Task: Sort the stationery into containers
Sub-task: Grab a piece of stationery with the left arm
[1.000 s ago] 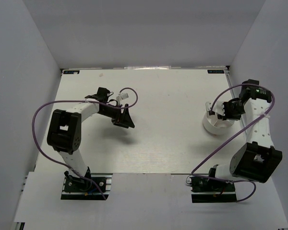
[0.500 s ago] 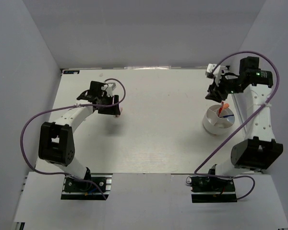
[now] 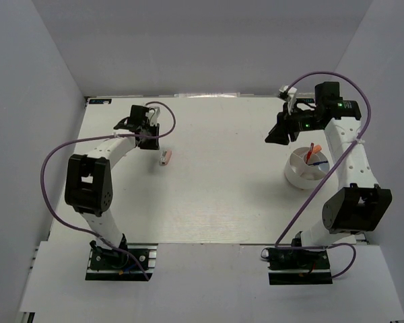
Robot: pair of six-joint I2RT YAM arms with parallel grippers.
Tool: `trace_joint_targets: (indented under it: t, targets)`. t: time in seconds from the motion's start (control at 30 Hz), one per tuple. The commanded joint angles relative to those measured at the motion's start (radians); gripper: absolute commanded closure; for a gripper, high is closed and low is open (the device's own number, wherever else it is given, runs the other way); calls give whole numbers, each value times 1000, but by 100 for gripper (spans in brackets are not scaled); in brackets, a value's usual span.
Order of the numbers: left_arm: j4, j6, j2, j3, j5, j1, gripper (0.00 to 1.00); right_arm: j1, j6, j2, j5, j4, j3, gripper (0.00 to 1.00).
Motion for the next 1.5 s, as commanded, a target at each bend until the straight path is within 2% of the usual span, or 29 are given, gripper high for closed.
trace_joint_targets:
  t: [0.0,0.1,0.27,0.93,1.0,1.17,1.27,1.3,1.33,1.4,1.43,1.47]
  targets:
    - [6,-6,46,68,-8,2,65,3,38,-51,-34,29,-20,53]
    - [-3,-12,82,93,17,11,64,37,46,-56,-20,35,-33,53]
    - [-11,-27,112,125,49,11,53,50,55,-53,-17,38,-39,53]
    - [-17,-13,149,81,58,-7,55,98,80,-15,-18,61,-23,53]
    - [-20,-13,148,69,55,-7,58,99,80,-18,-17,67,-26,53]
    - [-9,-27,132,30,70,3,79,110,126,-21,-44,106,-37,56]
    - [-8,-47,106,10,98,3,91,118,357,-79,-66,335,-169,56]
    - [0,-58,82,-8,127,3,97,122,532,-119,-64,512,-259,56]
    - [3,-67,82,-8,127,3,98,123,628,-136,-60,603,-260,55]
    - [17,-85,21,-37,196,3,100,142,826,-156,-23,763,-362,53]
    - [26,-96,-3,-48,220,3,100,150,989,-148,-18,881,-384,51]
    - [38,-123,-57,-77,268,3,100,164,1061,-134,-12,921,-401,51]
